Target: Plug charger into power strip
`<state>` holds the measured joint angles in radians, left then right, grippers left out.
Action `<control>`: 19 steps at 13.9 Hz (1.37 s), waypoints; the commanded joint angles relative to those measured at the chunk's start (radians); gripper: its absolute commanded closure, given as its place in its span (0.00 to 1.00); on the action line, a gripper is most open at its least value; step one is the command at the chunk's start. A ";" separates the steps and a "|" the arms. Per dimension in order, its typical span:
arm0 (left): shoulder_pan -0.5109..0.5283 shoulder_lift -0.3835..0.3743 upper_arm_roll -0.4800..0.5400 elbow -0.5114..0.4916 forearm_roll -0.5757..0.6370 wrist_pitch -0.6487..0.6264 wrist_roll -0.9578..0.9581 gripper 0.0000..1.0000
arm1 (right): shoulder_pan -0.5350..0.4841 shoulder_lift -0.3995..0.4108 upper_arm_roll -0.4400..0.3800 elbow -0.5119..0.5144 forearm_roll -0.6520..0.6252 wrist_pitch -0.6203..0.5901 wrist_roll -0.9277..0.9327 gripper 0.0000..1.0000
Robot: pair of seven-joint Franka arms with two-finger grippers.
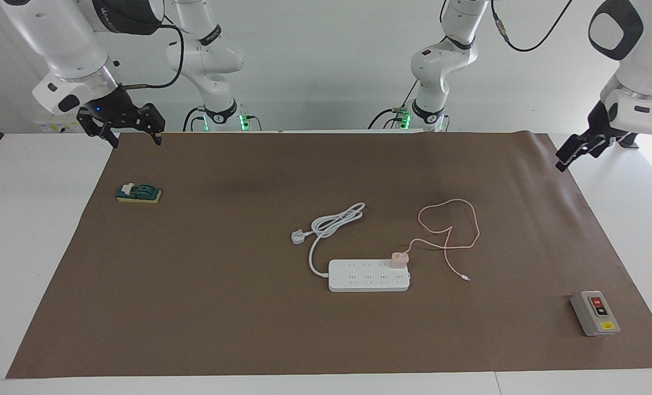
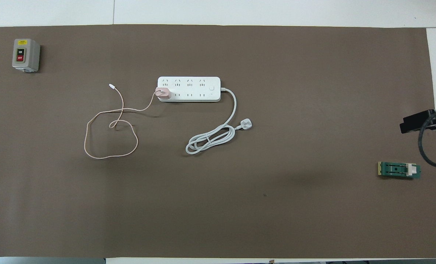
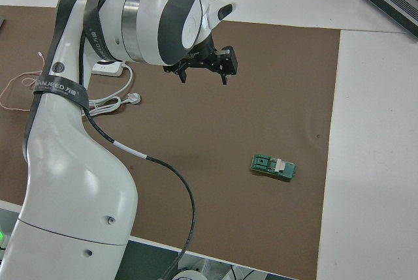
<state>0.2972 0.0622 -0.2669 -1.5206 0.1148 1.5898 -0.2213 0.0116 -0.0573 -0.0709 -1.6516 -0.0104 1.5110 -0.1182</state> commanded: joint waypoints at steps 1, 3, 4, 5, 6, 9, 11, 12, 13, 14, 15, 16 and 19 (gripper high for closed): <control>-0.156 -0.082 0.086 -0.113 -0.012 0.026 -0.030 0.00 | -0.013 -0.015 0.011 -0.013 -0.006 -0.008 0.008 0.00; -0.191 -0.078 0.089 -0.122 -0.003 0.041 -0.043 0.00 | -0.013 -0.015 0.011 -0.013 -0.006 -0.008 0.008 0.00; -0.205 -0.081 0.115 -0.119 -0.001 0.044 -0.040 0.00 | -0.013 -0.015 0.011 -0.013 -0.006 -0.009 0.008 0.00; -0.242 -0.085 0.179 -0.112 -0.003 0.039 -0.020 0.00 | -0.012 -0.015 0.011 -0.013 -0.006 -0.020 0.008 0.00; -0.289 -0.091 0.240 -0.105 -0.010 0.030 0.049 0.00 | -0.012 -0.015 0.013 -0.013 -0.006 -0.021 0.008 0.00; -0.300 -0.111 0.275 -0.104 -0.015 -0.001 0.143 0.00 | -0.013 -0.015 0.011 -0.013 -0.006 -0.022 0.008 0.00; -0.296 -0.114 0.276 -0.113 -0.041 0.010 0.143 0.00 | -0.013 -0.015 0.011 -0.013 -0.006 -0.022 0.008 0.00; -0.293 -0.123 0.276 -0.121 -0.058 0.010 0.145 0.00 | -0.012 -0.015 0.011 -0.013 -0.006 -0.022 0.008 0.00; -0.291 -0.136 0.278 -0.131 -0.073 0.009 0.145 0.00 | -0.012 -0.015 0.011 -0.013 -0.006 -0.022 0.008 0.00; -0.293 -0.148 0.278 -0.153 -0.072 0.009 0.146 0.00 | -0.013 -0.015 0.011 -0.013 -0.006 -0.022 0.008 0.00; -0.293 -0.156 0.278 -0.165 -0.072 0.010 0.148 0.00 | -0.013 -0.015 0.011 -0.013 -0.006 -0.022 0.008 0.00; -0.294 -0.157 0.278 -0.167 -0.072 0.009 0.154 0.00 | -0.013 -0.015 0.013 -0.013 -0.006 -0.022 0.008 0.00; -0.302 -0.159 0.278 -0.167 -0.072 0.001 0.154 0.00 | -0.013 -0.015 0.011 -0.013 -0.006 -0.022 0.008 0.00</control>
<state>0.0171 -0.0620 -0.0072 -1.6509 0.0549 1.5958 -0.0832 0.0116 -0.0574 -0.0709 -1.6516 -0.0104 1.4954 -0.1182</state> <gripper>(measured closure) 0.000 0.000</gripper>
